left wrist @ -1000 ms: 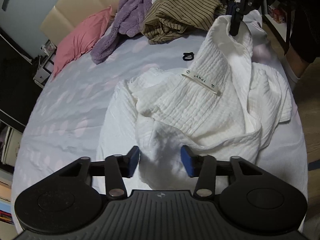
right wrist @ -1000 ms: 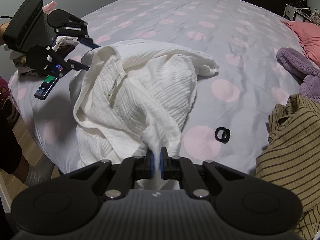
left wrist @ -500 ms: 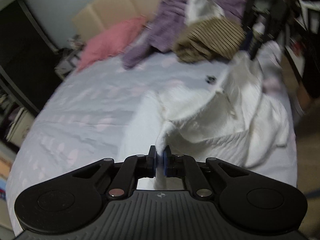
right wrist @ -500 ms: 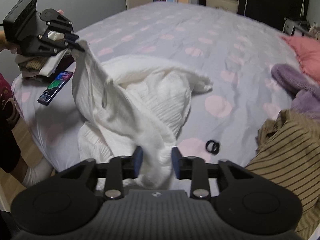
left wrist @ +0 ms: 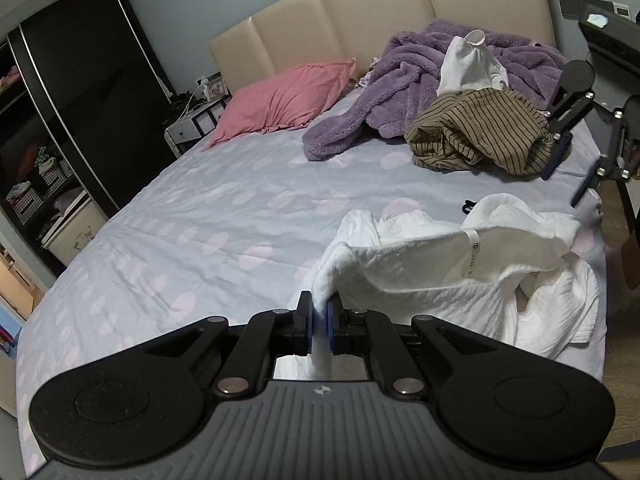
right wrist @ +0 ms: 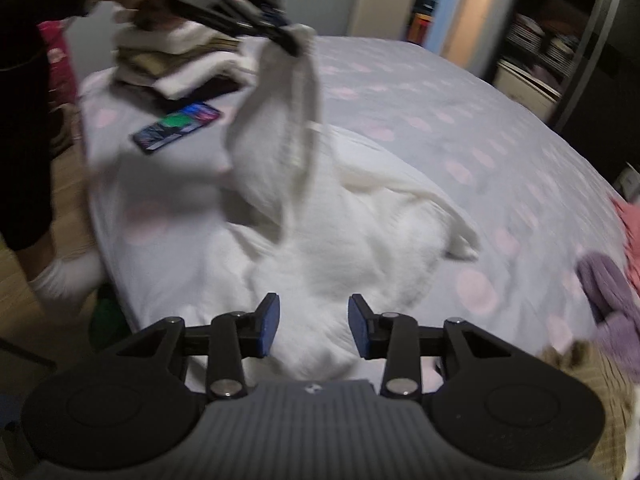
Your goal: Fold clothes
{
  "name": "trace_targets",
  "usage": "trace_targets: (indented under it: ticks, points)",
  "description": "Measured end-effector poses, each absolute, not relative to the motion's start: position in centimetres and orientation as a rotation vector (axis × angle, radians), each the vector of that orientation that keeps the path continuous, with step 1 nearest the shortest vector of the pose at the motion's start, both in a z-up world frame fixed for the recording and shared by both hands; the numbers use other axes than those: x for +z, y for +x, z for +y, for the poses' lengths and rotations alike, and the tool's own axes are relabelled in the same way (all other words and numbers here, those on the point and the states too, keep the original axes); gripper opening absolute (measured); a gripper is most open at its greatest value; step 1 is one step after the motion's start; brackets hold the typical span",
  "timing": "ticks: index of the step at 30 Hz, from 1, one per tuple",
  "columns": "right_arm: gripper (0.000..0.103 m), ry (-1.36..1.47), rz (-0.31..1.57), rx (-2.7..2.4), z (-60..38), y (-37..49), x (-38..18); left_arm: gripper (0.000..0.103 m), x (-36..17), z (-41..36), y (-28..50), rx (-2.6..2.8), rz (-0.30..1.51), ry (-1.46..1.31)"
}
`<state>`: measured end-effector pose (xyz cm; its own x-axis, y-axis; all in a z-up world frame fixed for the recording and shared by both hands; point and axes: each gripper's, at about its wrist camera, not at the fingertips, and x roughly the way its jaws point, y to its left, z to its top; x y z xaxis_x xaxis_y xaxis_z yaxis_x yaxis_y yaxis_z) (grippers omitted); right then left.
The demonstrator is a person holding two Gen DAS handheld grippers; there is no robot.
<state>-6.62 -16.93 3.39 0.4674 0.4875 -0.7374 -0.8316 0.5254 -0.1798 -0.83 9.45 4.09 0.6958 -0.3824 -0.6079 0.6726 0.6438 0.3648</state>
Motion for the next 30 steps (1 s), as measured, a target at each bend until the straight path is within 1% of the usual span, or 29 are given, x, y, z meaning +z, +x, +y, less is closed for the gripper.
trace_targets:
  ticks: [3, 7, 9, 11, 13, 15, 19, 26, 28, 30]
  points:
    - [0.042, -0.614, 0.672, 0.9, -15.5, -7.4, 3.1, 0.005, 4.0, 9.5, -0.8, -0.628, 0.518, 0.614]
    - [0.042, -0.724, 0.695, 0.89, -14.0, -8.0, 1.4, 0.005, 3.8, 9.5, -0.8, -0.626, 0.524, 0.623]
    - [0.042, -0.726, 0.703, 0.89, -13.9, -7.8, 1.2, 0.005, 3.7, 9.5, -0.9, -0.628, 0.524, 0.632]
    - [0.043, -0.668, 0.711, 0.916, -14.3, -7.4, 1.8, 0.005, 3.6, 9.5, -1.0, -0.63, 0.523, 0.64]
    - [0.047, -0.617, 0.7, 0.927, -14.7, -7.0, 2.8, 0.005, 3.6, 9.6, -1.2, -0.631, 0.523, 0.641]
    - [0.048, -0.58, 0.683, 0.927, -15.0, -6.7, 3.8, 0.005, 3.6, 9.7, -1.2, -0.63, 0.525, 0.641]
    - [0.047, -0.66, 0.676, 0.903, -14.8, -6.4, 3.9, 0.005, 3.5, 9.7, -1.2, -0.631, 0.528, 0.644]
    - [0.043, -0.805, 0.739, 0.88, -12.6, -5.4, 1.6, 0.005, 3.6, 9.8, -1.5, -0.638, 0.523, 0.648]
    - [0.04, -0.819, 0.746, 0.847, -12.0, -4.8, 1.1, 0.005, 3.6, 9.9, -1.6, -0.637, 0.521, 0.648]
    - [0.04, -0.811, 0.761, 0.872, -11.5, -4.6, 1.0, 0.005, 3.6, 9.9, -1.7, -0.636, 0.522, 0.648]
